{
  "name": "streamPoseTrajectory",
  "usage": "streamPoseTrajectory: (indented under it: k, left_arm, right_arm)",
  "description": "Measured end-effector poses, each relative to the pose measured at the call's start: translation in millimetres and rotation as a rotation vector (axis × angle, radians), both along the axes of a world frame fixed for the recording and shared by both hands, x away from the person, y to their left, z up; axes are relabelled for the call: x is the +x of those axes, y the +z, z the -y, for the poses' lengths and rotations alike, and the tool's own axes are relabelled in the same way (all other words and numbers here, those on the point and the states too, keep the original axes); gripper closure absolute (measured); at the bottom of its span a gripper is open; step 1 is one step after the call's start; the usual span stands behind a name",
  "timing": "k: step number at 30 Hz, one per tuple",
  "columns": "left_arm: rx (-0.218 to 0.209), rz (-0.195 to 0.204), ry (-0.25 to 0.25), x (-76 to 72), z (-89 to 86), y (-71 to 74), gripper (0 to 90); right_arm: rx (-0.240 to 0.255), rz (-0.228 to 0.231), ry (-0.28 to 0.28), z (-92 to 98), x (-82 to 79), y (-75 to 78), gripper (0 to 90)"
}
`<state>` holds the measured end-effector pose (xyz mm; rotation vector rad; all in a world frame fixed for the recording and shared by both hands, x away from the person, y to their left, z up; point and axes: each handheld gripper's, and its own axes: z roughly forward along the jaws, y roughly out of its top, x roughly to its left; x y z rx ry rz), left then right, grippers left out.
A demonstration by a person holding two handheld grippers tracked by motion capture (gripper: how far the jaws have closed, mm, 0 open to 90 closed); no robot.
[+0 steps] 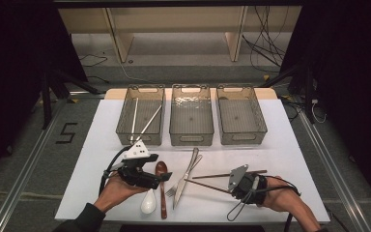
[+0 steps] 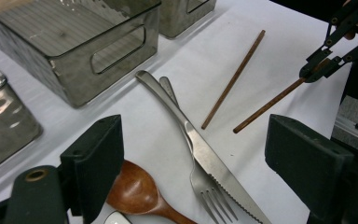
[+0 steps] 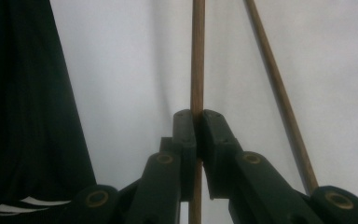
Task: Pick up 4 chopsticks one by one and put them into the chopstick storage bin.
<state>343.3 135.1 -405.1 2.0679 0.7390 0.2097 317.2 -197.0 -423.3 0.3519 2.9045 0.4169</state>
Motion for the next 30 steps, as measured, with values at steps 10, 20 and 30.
streamPoseTrajectory:
  k: [10, 20, 30]
  left_arm:
    - [0.024, 0.010, -0.108, -1.8, 24.0, 8.9, 22.2]
    - [0.161, -0.006, -0.233, -4.3, 52.2, 3.2, 24.1]
    - [0.266, -0.014, -0.342, -8.6, 67.9, -3.9, 33.6]
  right_arm:
    - [0.040, 0.033, 0.027, -8.9, -4.4, 7.3, 85.0]
    - [0.039, 0.050, 0.079, -15.9, -9.3, 11.7, 85.0]
    - [0.021, 0.044, 0.106, -19.5, -11.1, 10.8, 85.0]
